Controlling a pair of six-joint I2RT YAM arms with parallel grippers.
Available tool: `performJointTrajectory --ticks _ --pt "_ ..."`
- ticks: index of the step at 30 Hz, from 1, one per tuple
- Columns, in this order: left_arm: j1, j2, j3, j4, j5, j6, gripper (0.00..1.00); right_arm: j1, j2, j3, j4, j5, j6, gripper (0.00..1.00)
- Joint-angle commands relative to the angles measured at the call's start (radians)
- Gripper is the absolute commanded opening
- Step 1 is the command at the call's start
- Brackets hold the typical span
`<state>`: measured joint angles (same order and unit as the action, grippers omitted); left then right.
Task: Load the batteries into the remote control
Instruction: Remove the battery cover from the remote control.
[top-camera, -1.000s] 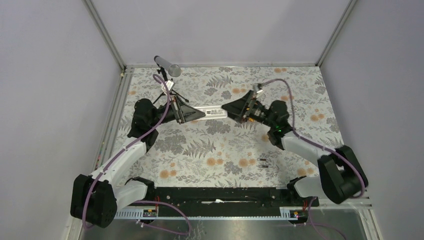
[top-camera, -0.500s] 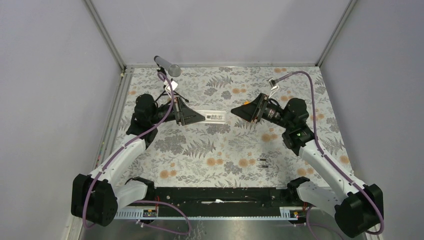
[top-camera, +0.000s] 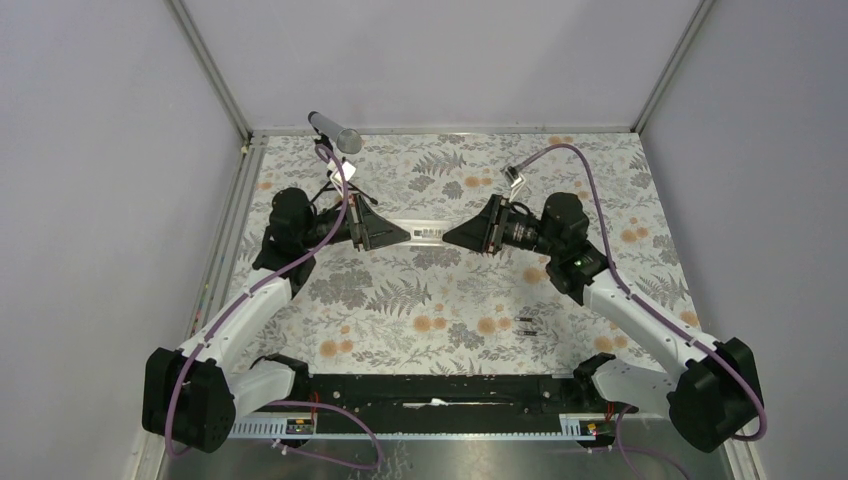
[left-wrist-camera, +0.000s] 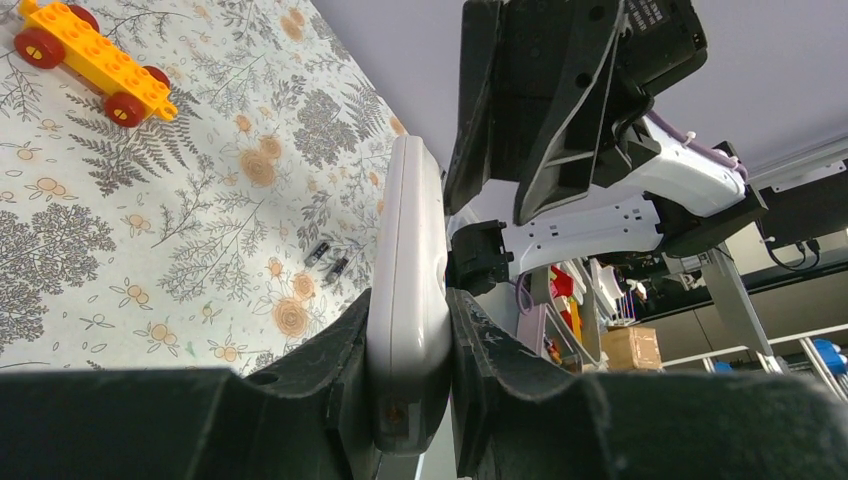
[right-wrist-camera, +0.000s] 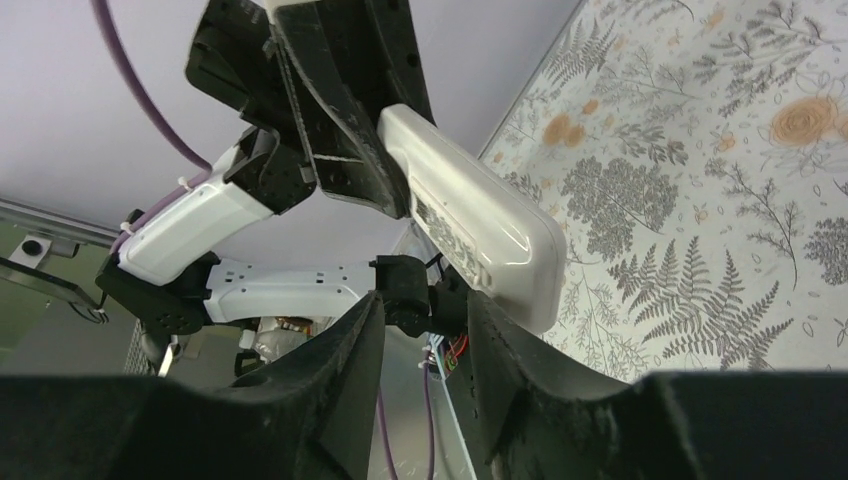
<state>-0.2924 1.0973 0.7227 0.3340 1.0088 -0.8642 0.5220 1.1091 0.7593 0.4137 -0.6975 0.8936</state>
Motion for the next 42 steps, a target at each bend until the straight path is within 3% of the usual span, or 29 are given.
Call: performJointTrajectory --ticks 1,15,21,32,42 --pt "-0.003 -0.020 0.015 0.082 -0.021 -0.022 0.00 0.026 0.015 0.046 -0.004 0.065 -0.005 0.42" --pt "-0.054 -0.008 -0.008 0.072 -0.061 -0.058 0.00 0.038 0.050 0.046 -0.111 0.224 -0.035 0.29" --pt "-0.054 -0.003 0.006 0.037 -0.097 -0.048 0.00 0.038 0.032 0.052 -0.184 0.267 -0.065 0.29" --pt "-0.055 0.001 0.008 0.050 -0.070 -0.069 0.00 0.037 0.062 0.048 -0.143 0.264 -0.068 0.31" --pt "-0.113 0.004 -0.006 0.232 -0.023 -0.153 0.00 0.048 0.109 -0.008 0.001 0.212 0.013 0.31"
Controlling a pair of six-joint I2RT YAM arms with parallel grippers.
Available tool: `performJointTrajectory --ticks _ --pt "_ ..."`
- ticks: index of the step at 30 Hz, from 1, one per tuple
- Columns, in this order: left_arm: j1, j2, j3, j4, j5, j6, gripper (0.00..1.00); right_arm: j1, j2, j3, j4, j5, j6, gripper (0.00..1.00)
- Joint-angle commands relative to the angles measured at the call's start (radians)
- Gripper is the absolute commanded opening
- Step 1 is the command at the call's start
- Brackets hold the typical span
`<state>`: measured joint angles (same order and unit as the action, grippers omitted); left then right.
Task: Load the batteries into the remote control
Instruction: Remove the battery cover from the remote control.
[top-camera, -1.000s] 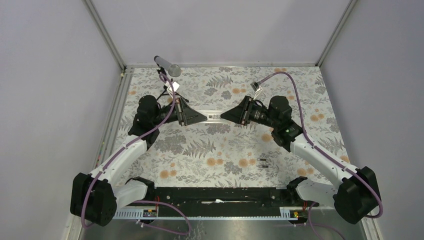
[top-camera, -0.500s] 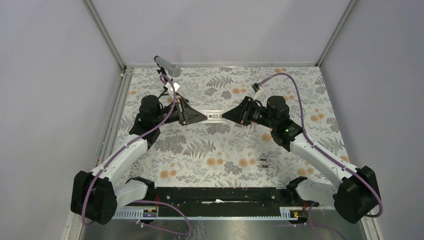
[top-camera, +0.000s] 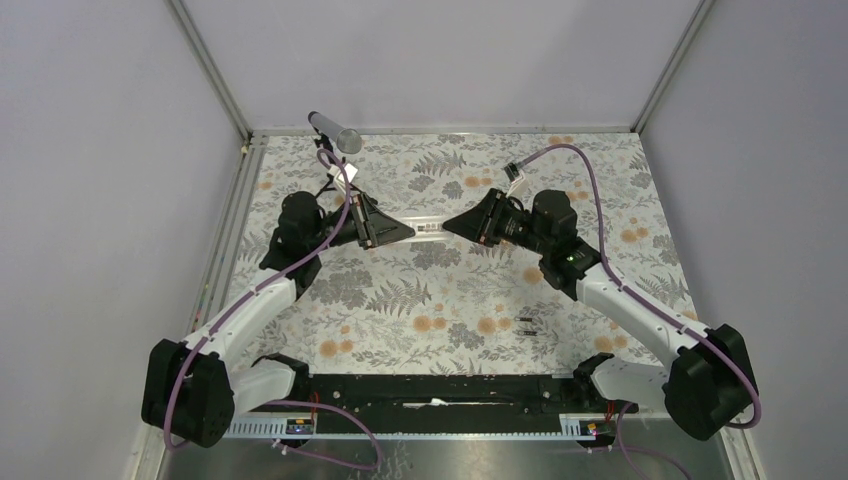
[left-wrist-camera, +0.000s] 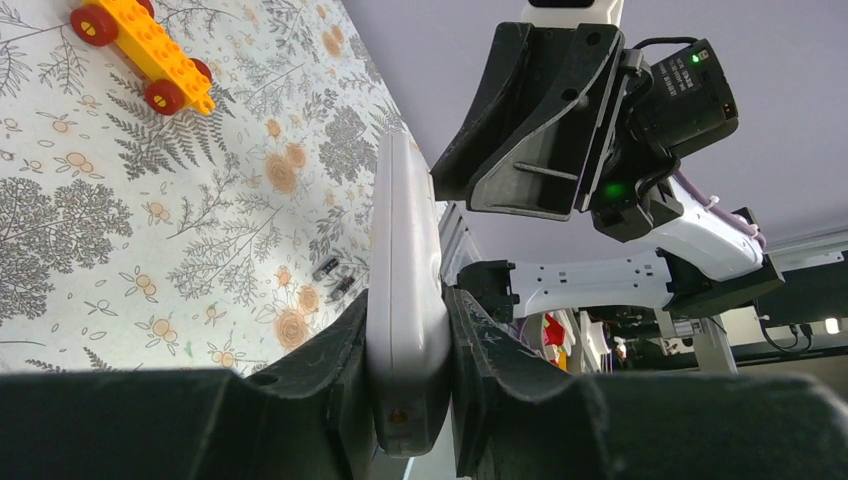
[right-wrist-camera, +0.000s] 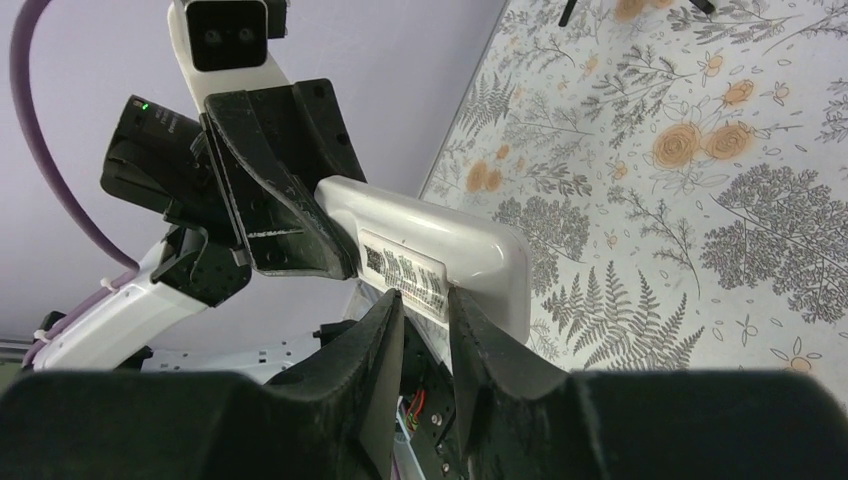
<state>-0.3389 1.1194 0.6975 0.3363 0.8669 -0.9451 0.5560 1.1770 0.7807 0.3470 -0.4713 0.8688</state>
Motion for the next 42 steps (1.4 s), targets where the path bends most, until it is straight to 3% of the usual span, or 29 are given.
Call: performJointTrajectory --ticks 1,9,15,23,32,42 --pt "-0.070 -0.018 0.020 0.233 0.121 -0.072 0.00 0.014 0.045 -0.038 0.095 -0.029 0.051 0.31" --pt "-0.072 -0.018 0.024 0.190 0.111 -0.039 0.00 0.015 0.047 -0.077 0.223 -0.156 0.108 0.31" --pt "-0.072 -0.008 0.055 -0.007 0.053 0.054 0.00 0.015 0.040 -0.114 0.336 -0.180 0.168 0.31" --pt "-0.093 0.030 0.059 -0.102 0.038 0.098 0.00 0.014 0.112 -0.174 0.662 -0.245 0.303 0.30" --pt "-0.101 0.085 0.114 -0.362 -0.114 0.223 0.00 0.015 0.074 -0.184 0.618 -0.210 0.254 0.29" --pt "-0.100 0.111 0.110 -0.418 -0.180 0.249 0.00 0.014 0.058 -0.194 0.556 -0.172 0.220 0.29"
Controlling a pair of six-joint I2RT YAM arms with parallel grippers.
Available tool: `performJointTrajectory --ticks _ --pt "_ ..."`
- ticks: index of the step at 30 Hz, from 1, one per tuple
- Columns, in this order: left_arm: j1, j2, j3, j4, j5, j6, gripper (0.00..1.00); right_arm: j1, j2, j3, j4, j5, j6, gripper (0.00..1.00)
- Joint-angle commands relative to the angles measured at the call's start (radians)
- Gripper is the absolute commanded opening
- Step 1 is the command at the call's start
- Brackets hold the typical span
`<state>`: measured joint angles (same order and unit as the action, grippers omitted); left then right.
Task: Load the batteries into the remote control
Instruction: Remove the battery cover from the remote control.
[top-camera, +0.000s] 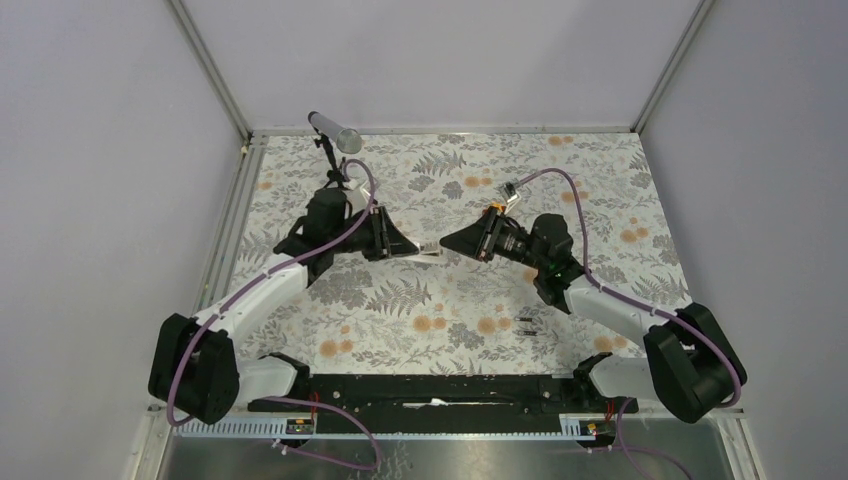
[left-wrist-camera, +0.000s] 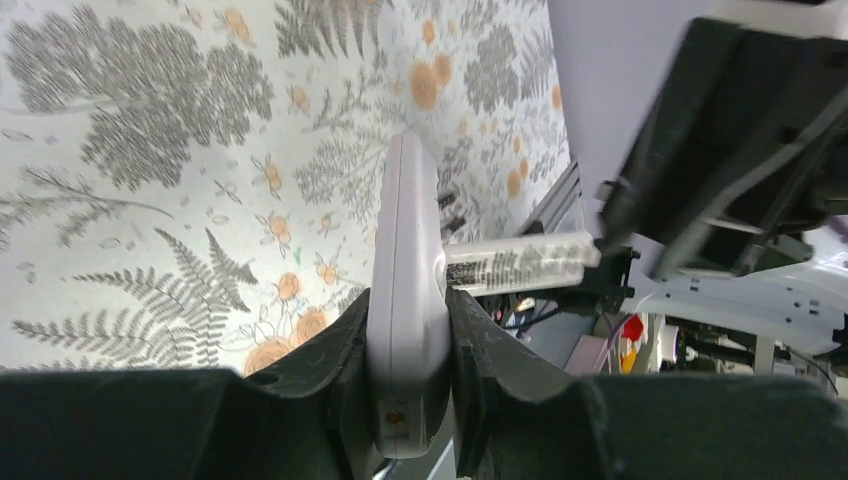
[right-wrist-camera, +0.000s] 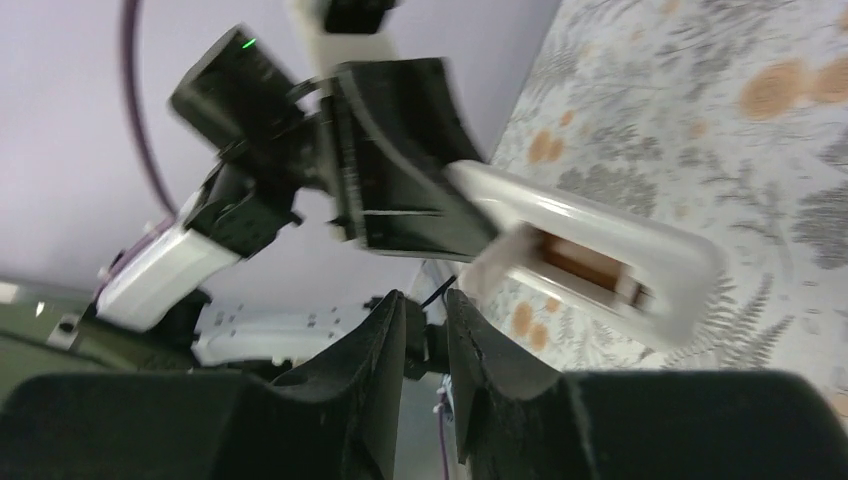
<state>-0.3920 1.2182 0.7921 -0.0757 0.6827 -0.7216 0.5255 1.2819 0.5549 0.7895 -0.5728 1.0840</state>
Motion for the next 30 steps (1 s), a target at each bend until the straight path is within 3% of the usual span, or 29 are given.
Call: performJointTrajectory --ticks 1,5,11,16,24,30 --pt "-0.048 0.012 0.014 -0.007 0.004 0.025 0.00 0.045 -0.044 0.036 0.096 -0.069 -0.003 0.29" --pt "-0.047 0.015 0.016 -0.007 -0.016 0.022 0.00 0.045 -0.035 0.055 -0.048 -0.029 -0.050 0.28" --pt "-0.047 0.033 0.034 -0.066 -0.150 0.037 0.00 0.044 0.008 0.081 -0.371 0.181 -0.230 0.29" --pt "-0.047 0.051 0.041 -0.125 -0.274 0.084 0.00 0.041 0.058 0.110 -0.466 0.230 -0.290 0.33" --pt "-0.047 0.061 0.062 -0.148 -0.192 0.162 0.00 0.036 0.044 0.158 -0.709 0.227 -0.398 0.56" --pt "-0.047 0.063 0.062 -0.156 -0.174 0.188 0.00 0.035 -0.012 0.152 -0.832 0.265 -0.437 0.64"
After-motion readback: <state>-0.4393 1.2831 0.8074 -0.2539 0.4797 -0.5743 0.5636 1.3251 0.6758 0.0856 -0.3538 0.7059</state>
